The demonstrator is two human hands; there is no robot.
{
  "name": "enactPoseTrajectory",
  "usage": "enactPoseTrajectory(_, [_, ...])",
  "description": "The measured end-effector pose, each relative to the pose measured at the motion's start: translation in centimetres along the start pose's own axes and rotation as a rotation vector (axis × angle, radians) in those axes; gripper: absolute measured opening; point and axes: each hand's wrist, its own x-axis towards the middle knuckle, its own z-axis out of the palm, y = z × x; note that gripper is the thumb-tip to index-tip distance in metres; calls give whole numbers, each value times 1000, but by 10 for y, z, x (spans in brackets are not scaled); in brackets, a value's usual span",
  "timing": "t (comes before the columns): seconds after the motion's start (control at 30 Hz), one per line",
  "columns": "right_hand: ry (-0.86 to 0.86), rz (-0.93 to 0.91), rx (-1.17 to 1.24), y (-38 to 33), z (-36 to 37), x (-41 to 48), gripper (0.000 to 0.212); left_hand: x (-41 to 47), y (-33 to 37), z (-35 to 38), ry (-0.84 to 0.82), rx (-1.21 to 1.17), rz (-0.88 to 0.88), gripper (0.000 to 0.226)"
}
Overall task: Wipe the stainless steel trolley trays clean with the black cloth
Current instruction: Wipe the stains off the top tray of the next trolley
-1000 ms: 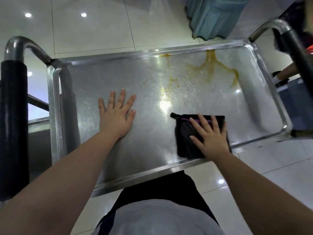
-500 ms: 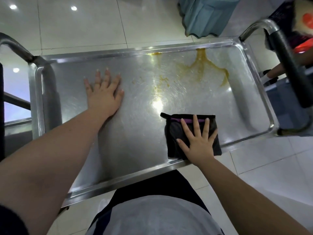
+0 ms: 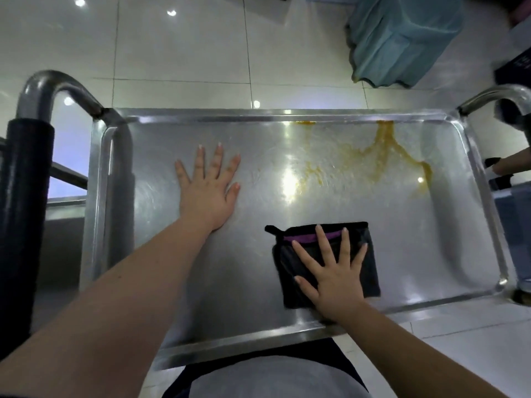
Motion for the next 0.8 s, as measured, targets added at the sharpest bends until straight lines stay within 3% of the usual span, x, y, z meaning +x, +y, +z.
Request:
enactPoseTrajectory(0.17, [106, 131, 47, -4, -40, 136, 66, 3, -1, 5, 5, 13, -18, 66])
enactPoseTrajectory(0.3, [50, 154, 35, -4, -72, 211, 66, 3, -1, 3, 15, 10, -23, 66])
enactPoseTrajectory(0.4, [40, 84, 30, -5, -65, 187, 66, 2, 0, 2, 6, 8, -29, 65])
enactPoseTrajectory(0.63, [80, -93, 30, -33, -5, 34, 67, -5, -2, 6, 20, 11, -25, 65])
enactPoseTrajectory(0.8, [133, 46, 68, -38, -21, 84, 66, -5, -1, 2, 10, 15, -14, 66])
